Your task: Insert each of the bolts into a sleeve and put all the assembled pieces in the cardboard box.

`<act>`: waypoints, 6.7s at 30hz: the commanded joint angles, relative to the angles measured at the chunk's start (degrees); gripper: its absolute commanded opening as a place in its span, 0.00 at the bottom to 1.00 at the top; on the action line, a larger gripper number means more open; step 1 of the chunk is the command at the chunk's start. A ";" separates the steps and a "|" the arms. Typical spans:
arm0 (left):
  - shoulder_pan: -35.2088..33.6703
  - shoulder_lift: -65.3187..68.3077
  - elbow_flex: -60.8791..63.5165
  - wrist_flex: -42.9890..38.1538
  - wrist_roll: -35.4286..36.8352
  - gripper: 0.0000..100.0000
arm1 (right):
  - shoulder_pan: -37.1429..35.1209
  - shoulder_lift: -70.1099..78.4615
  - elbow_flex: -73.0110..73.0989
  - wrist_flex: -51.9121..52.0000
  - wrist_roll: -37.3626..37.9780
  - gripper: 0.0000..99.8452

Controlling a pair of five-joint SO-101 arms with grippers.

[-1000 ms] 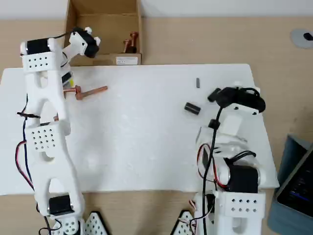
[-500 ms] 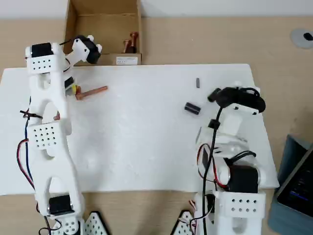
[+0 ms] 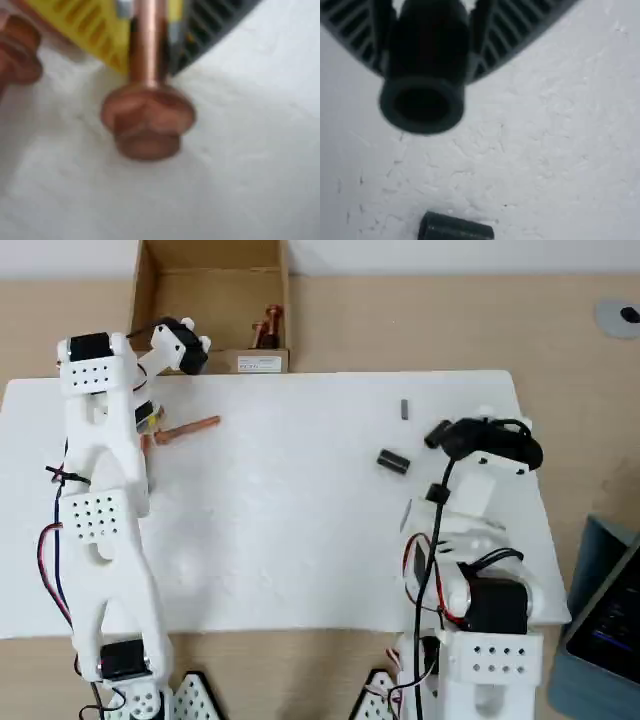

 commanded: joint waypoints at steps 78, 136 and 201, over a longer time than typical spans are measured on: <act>17.58 -162.86 135.21 -36.31 59.52 0.00 | -13.14 -1.19 6.11 -19.16 19.34 0.01; 38.95 -166.99 141.10 -53.89 99.25 0.00 | -42.86 -39.25 22.46 -16.62 30.86 0.01; 50.55 -166.81 147.78 -40.35 92.31 0.18 | -42.86 -39.16 18.42 -16.26 32.26 0.01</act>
